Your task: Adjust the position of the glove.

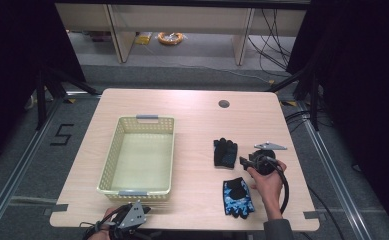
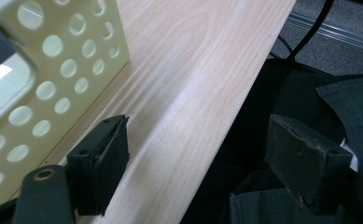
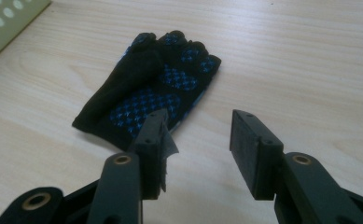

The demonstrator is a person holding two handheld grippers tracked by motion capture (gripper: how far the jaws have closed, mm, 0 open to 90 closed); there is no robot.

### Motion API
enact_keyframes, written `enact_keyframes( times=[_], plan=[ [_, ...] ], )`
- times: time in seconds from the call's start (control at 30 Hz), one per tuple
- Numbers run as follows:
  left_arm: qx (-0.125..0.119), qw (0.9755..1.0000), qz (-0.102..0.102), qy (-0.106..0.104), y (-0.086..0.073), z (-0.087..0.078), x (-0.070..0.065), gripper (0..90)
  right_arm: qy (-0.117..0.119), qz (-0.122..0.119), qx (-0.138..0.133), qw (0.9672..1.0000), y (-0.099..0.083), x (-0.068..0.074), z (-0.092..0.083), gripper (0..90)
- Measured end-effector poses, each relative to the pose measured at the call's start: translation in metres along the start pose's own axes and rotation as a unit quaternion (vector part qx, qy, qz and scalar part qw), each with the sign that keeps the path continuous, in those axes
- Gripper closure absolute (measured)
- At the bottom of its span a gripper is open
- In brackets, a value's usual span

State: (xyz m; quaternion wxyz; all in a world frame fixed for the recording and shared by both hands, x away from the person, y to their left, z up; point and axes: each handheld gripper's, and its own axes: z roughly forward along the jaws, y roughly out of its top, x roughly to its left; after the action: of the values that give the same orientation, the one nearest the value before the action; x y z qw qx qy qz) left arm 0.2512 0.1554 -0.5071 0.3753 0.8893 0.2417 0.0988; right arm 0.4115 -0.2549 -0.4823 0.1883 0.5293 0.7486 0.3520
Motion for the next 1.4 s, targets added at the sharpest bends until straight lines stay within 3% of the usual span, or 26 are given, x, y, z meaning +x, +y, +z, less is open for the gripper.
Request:
enact_keyframes(
  times=[0.07,0.13,0.17,0.37,0.4,0.47,0.57,0.6,0.67,0.7,0.77,0.83,0.9,0.93,0.97,1.0,1.03,1.07,1.13,1.2,1.23,1.33,1.4],
  plan=[
    [0.001,1.0,0.0,-0.001,0.0,0.0,0.0,20.9,-0.004,-0.004,0.004,1.0,0.002,0.001,0.004,57.9],
    [-0.005,0.9999,-0.005,-0.011,0.0,0.001,-0.002,20.9,0.001,0.008,0.013,0.9999,0.008,0.006,0.013,57.9],
    [0.002,1.0,0.004,0.005,0.0,0.0,-0.001,20.9,0.004,0.008,0.012,0.9999,0.01,0.008,0.016,57.9],
    [0.001,1.0,0.003,0.003,0.0,0.0,-0.001,20.9,-0.004,0.013,0.025,0.9996,0.018,0.015,0.032,58.0],
    [-0.001,1.0,0.001,-0.007,0.0,0.001,-0.002,20.9,0.0,0.019,0.03,0.9994,0.019,0.016,0.035,58.0],
    [-0.002,1.0,0.001,-0.005,0.0,0.0,-0.002,20.9,-0.012,0.021,0.036,0.999,0.021,0.018,0.039,58.0],
    [0.001,1.0,0.002,-0.002,0.0,0.001,-0.001,20.9,-0.009,0.022,0.037,0.999,0.023,0.019,0.044,59.2],
    [0.001,1.0,-0.001,-0.001,0.0,0.0,-0.001,21.0,-0.022,0.023,0.047,0.9984,0.022,0.018,0.048,59.7],
    [0.003,1.0,0.001,-0.002,0.0,0.0,-0.001,21.0,-0.015,0.015,0.054,0.9983,0.021,0.017,0.049,60.2],
    [0.0,1.0,0.001,-0.003,0.0,0.0,-0.002,21.0,-0.013,0.02,0.047,0.9986,0.019,0.018,0.052,62.9],
    [-0.003,1.0,-0.003,-0.006,-0.001,0.001,-0.003,21.0,-0.005,0.004,0.048,0.9988,0.019,0.017,0.05,67.8],
    [-0.002,1.0,-0.001,-0.006,-0.001,0.0,-0.003,21.0,-0.006,0.002,0.038,0.9992,0.018,0.018,0.051,74.6],
    [-0.003,1.0,0.001,-0.003,0.0,0.0,-0.003,21.0,-0.001,0.002,0.012,0.9999,0.014,0.013,0.054,80.1],
    [-0.003,1.0,0.001,-0.003,0.0,0.0,-0.003,21.0,-0.001,0.002,0.012,0.9999,0.014,0.013,0.054,80.1],
    [0.0,1.0,0.004,-0.004,0.0,0.0,-0.003,21.1,-0.001,-0.001,0.003,1.0,0.012,0.012,0.053,85.5],
    [0.0,1.0,0.004,-0.004,0.0,0.0,-0.003,21.1,-0.001,-0.001,0.003,1.0,0.012,0.012,0.053,85.5],
    [0.0,1.0,0.004,-0.003,0.0,0.0,-0.003,21.1,-0.006,-0.017,-0.005,0.9998,0.011,0.01,0.055,86.6],
    [-0.001,1.0,0.004,-0.003,0.0,0.0,-0.003,21.2,-0.006,-0.011,-0.006,0.9999,0.011,0.011,0.055,87.3],
    [-0.003,1.0,0.003,-0.004,0.0,0.0,-0.003,21.3,0.004,-0.02,-0.006,0.9998,0.013,0.012,0.053,88.6],
    [-0.002,1.0,0.001,-0.009,0.0,0.0,-0.001,21.3,-0.003,-0.029,-0.012,0.9995,0.014,0.011,0.053,88.8],
    [0.0,1.0,0.0,-0.009,0.0,0.0,-0.001,21.3,-0.001,-0.026,-0.009,0.9996,0.016,0.012,0.05,89.0],
    [-0.002,1.0,0.002,-0.006,0.0,0.001,-0.002,21.2,0.014,-0.046,-0.025,0.9985,0.023,0.014,0.04,89.5],
    [-0.001,1.0,0.002,-0.006,0.0,-0.001,-0.001,21.2,0.009,-0.078,-0.035,0.9963,0.035,0.021,0.022,90.0]
  ],
)
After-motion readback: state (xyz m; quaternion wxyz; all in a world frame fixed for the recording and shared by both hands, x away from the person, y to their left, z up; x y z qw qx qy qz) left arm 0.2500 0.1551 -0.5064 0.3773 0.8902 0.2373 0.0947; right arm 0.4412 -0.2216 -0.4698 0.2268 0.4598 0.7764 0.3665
